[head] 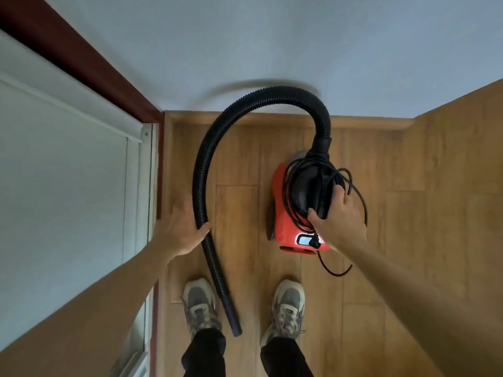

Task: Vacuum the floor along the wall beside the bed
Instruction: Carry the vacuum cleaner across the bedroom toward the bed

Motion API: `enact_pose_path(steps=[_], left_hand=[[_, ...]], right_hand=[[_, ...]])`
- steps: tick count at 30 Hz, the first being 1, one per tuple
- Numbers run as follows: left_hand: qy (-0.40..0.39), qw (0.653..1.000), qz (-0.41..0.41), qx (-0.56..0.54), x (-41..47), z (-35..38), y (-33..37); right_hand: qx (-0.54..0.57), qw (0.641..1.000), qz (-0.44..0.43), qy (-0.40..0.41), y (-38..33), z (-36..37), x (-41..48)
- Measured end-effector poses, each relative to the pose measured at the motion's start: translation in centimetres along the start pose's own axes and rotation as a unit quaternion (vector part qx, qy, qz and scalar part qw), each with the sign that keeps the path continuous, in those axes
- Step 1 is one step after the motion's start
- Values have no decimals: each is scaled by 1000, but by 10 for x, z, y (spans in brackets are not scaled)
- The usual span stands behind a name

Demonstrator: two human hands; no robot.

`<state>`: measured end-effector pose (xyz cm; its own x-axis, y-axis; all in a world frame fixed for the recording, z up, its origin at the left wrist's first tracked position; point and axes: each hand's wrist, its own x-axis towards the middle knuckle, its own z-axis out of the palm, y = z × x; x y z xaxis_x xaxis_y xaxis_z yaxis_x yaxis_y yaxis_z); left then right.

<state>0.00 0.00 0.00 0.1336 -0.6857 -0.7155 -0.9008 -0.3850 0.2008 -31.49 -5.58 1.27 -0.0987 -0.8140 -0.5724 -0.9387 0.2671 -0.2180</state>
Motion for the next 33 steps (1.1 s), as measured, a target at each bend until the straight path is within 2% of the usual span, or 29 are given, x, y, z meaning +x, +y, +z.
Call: enact_pose_path(steps=[8, 15, 23, 33], left_hand=[[38, 999, -14, 6, 56, 32, -23], [84, 991, -62, -88, 103, 52, -25], [114, 961, -64, -243, 127, 76, -32], [169, 930, -6, -327, 126, 88, -35]], right_hand=[[71, 992, 37, 94, 2, 41, 30], [162, 970, 38, 176, -1, 61, 39], [234, 948, 33, 211, 2, 72, 50], [280, 936, 35, 210, 5, 72, 49]])
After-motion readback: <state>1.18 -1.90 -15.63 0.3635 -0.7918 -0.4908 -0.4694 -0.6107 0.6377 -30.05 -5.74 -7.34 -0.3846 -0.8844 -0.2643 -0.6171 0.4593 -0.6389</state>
